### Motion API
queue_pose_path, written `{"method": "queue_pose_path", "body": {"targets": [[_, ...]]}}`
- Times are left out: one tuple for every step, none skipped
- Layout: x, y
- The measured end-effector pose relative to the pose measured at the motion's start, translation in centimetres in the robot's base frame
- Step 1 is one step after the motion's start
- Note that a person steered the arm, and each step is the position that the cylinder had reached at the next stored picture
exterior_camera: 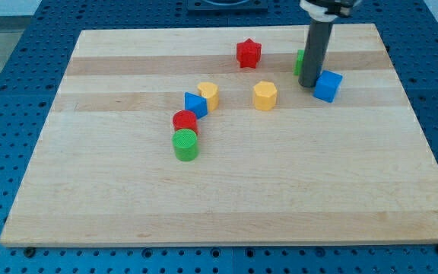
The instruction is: Place the red star and green star towards the top left side of the blue cube
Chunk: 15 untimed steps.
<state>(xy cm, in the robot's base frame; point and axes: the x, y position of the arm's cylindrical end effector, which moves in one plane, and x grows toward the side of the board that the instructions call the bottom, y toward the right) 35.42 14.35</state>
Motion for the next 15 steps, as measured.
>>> {"method": "queue_pose_path", "body": {"targets": [[0.1,-0.1],[-0.4,-2.8],[-1.3,-7.0],[-3.0,-11.1],[-5.5,-14.2],[-7.9,-14.9],[-9.2,-13.1],[-8.8,-10.4],[-7.3,-7.1],[-6.4,-4.4],[-5.0,-2.5],[-2.9,-2.3],[-2.5,-2.7],[-2.3,-2.5],[-0.4,-1.0]]}}
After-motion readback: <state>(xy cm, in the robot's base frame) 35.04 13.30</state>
